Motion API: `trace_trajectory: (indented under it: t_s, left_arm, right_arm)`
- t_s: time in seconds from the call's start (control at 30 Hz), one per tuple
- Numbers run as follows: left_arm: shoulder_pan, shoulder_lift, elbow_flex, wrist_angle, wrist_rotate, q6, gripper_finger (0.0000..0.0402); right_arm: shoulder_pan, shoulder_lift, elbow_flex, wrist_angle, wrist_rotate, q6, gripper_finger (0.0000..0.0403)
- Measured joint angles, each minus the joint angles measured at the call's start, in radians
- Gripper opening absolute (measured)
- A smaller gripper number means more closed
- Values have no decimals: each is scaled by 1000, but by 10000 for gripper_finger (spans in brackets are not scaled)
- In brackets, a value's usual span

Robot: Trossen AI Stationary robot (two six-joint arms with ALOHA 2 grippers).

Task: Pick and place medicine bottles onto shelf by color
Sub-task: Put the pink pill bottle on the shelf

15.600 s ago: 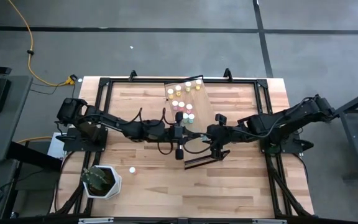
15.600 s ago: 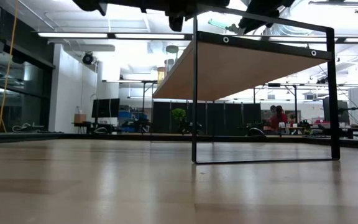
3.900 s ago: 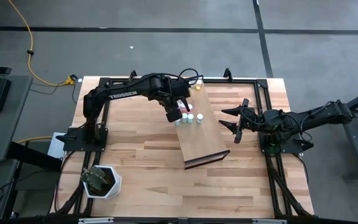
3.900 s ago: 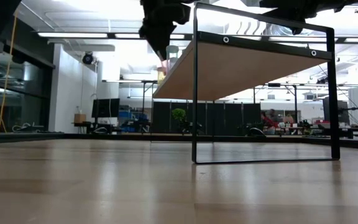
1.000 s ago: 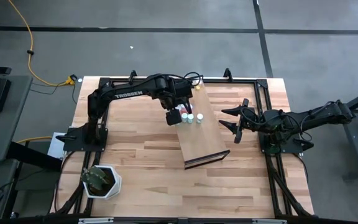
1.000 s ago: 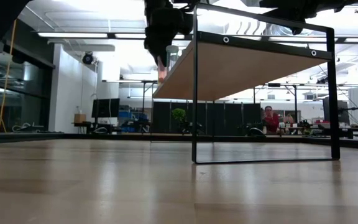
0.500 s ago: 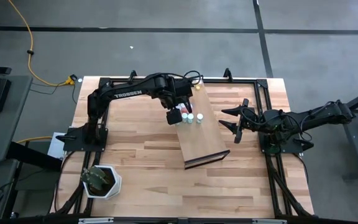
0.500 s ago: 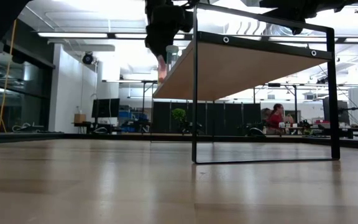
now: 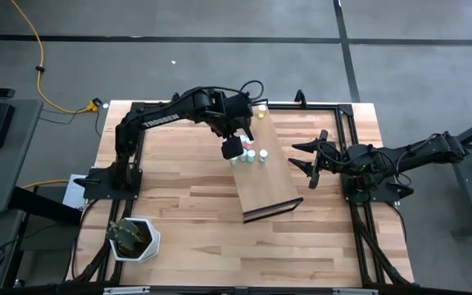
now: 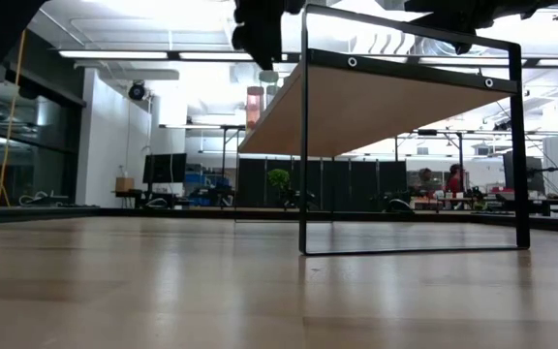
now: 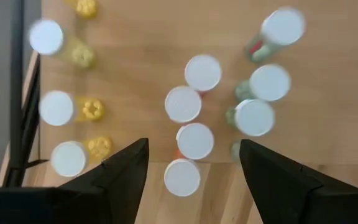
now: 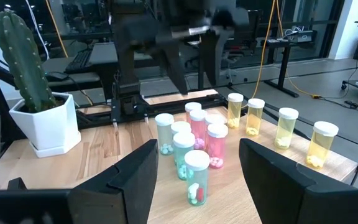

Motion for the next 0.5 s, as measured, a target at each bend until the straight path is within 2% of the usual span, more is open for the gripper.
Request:
trace_trajectory:
  t_s: [0.23, 0.5]
  left_arm:
    - [-29, -24, 107, -57, -8, -3, 243]
    - [-100, -132, 108, -94, -182, -58, 243]
  right_arm:
    - [0, 0, 0, 0, 0, 0, 216]
    - [0, 0, -1, -52, 0, 35, 216]
